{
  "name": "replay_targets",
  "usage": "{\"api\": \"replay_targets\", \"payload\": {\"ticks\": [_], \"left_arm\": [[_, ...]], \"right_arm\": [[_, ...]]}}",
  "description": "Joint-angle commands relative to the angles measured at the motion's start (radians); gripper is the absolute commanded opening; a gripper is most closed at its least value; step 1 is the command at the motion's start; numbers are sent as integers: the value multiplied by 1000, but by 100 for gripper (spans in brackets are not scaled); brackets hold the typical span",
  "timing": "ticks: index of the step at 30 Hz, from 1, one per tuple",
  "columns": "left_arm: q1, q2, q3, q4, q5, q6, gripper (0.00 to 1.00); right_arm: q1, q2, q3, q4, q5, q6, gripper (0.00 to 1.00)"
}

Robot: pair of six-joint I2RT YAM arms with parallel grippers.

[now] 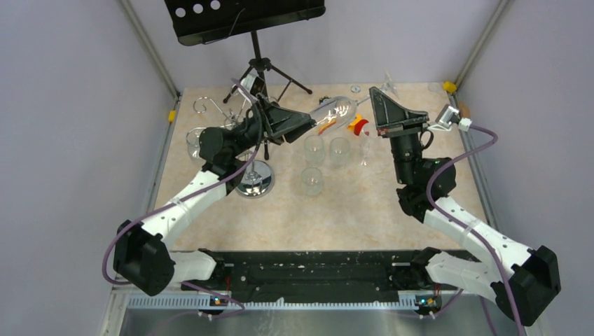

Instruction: Take the wine glass off the wine glass rack

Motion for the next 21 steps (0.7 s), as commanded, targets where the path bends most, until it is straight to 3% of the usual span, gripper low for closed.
{"api": "replay_targets", "payload": {"ticks": [1, 5, 14, 21], "left_arm": [[-11, 37, 13, 159, -5, -81, 41], [-12, 76, 12, 266, -11, -161, 32], [-13, 100, 3, 275, -13, -168, 34], [-13, 57, 15, 160, -3, -77, 12]], "right_arm": [[-1, 51, -39, 193, -46, -11, 0], [-1, 72, -59, 292, -67, -37, 0], [-1, 75, -60, 300, -109, -79, 0], [-1, 78, -46, 276, -154, -78, 0]]}}
